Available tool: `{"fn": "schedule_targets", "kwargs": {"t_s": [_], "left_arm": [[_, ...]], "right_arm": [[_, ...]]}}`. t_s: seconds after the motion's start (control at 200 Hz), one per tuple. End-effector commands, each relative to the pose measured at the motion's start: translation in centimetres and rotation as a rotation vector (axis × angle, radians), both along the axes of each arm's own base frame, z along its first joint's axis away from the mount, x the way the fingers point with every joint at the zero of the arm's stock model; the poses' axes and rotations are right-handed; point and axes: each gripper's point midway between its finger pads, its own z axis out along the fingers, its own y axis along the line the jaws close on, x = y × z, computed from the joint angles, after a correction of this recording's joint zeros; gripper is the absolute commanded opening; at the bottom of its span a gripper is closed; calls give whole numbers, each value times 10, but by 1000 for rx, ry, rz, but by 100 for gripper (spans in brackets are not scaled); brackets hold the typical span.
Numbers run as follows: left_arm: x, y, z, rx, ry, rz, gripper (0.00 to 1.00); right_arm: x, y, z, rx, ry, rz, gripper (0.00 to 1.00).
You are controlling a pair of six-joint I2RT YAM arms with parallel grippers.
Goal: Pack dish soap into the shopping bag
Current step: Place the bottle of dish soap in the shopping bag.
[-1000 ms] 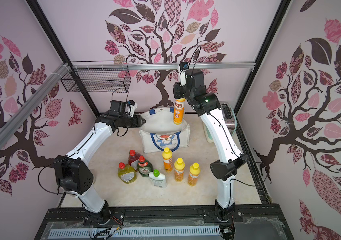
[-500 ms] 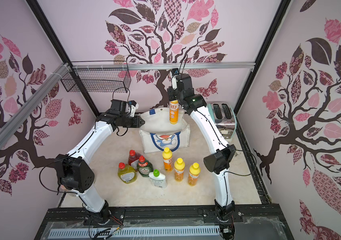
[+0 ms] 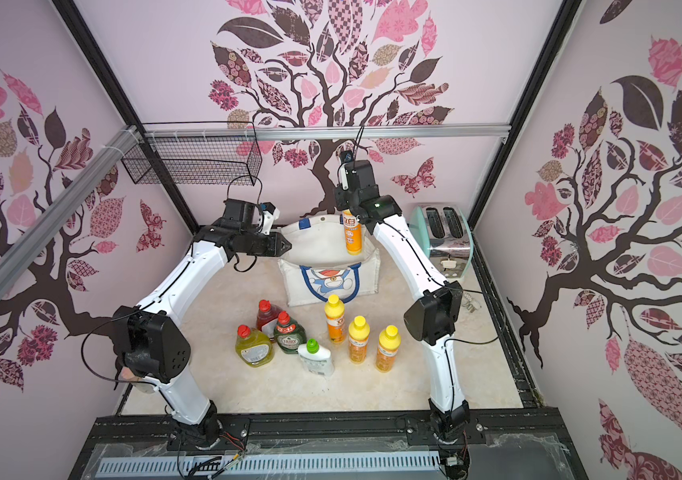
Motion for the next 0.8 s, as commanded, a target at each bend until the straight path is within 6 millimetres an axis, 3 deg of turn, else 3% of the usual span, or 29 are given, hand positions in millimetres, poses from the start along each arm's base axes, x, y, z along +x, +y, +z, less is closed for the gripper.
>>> {"fn": "schedule_targets", "kwargs": {"t_s": [0.0,0.18,0.445,0.495,0.795], "left_arm": [[-1,-4,12,-11,-30,-23,32],[-2,-2,12,1,-33,-21,32],[-1,-2,12,5,-36,-18,32],[-1,-1,12,6,-38,-17,32],[-2,-2,14,0,-39,-19,32]], "right_arm": [[1,-14,63,87,-175,-45,0],[8,-19,41,112,-143,-66,0],[12,-24,24,152,-134,-87,0],[13,-25,10,148,-114,-94,0],[14,-32,-4,168,-115,-120,0]]}}
